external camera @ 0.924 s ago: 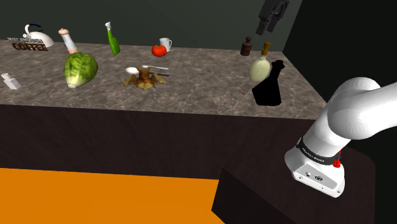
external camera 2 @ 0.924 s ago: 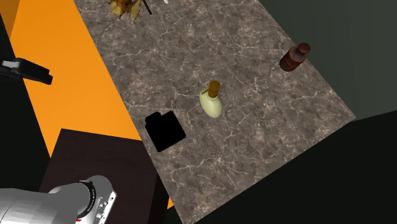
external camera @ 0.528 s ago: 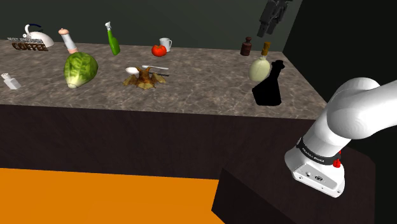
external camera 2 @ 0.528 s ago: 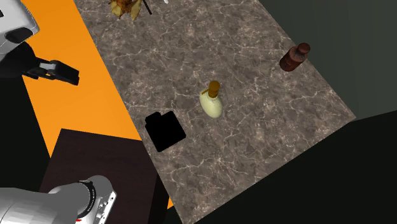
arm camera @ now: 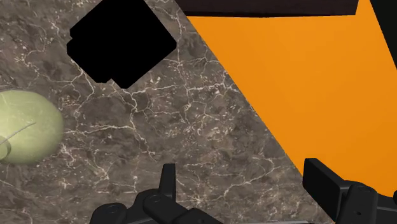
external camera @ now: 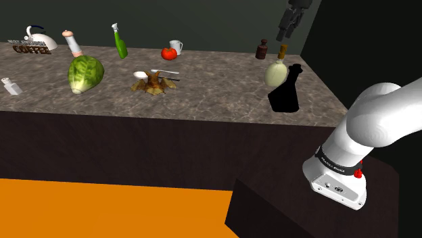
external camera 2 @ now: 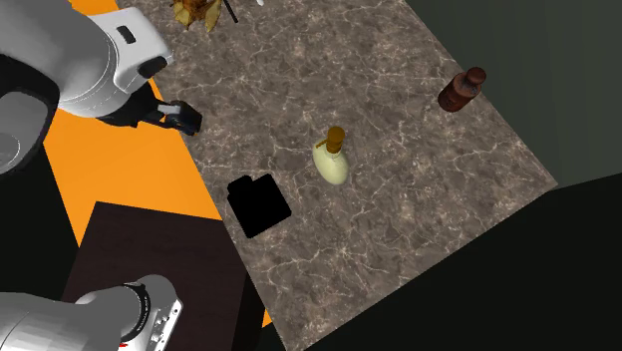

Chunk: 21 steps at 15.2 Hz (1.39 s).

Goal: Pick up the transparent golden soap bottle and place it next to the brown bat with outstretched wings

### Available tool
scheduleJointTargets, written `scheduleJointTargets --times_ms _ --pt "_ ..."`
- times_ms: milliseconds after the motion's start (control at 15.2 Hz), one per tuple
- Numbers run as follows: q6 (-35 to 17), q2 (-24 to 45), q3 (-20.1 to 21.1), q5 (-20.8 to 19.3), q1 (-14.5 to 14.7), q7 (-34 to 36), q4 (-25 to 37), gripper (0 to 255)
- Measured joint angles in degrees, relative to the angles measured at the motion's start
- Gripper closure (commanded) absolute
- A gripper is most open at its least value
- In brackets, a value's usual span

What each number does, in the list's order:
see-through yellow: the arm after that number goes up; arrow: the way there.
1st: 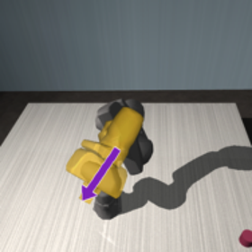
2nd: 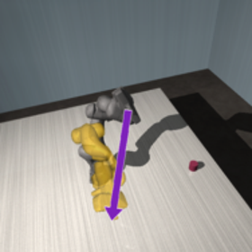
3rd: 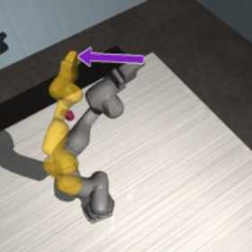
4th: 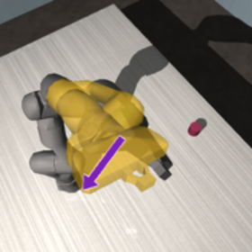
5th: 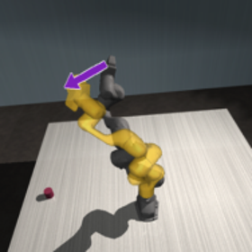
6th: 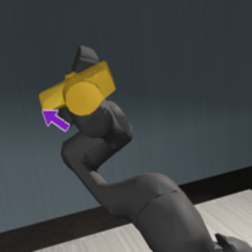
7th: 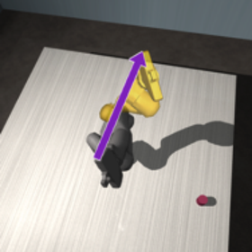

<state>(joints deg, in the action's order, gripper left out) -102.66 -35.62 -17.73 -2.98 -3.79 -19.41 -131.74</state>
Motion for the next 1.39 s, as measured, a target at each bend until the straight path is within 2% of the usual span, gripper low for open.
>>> scheduleJointTargets --times_ms 396,726,1056,1386 --pt "-4.9 8.4 -7.2 -0.7 -0.5 -8.1 3.5 0" --pt "-7.5 18.0 -13.6 1.5 -0.1 -16.0 9.9 0" --pt "-9.5 28.1 -19.2 6.4 -0.2 -24.4 16.3 0" --pt "-9.3 41.1 -23.1 15.0 -2.8 -34.2 25.8 0"
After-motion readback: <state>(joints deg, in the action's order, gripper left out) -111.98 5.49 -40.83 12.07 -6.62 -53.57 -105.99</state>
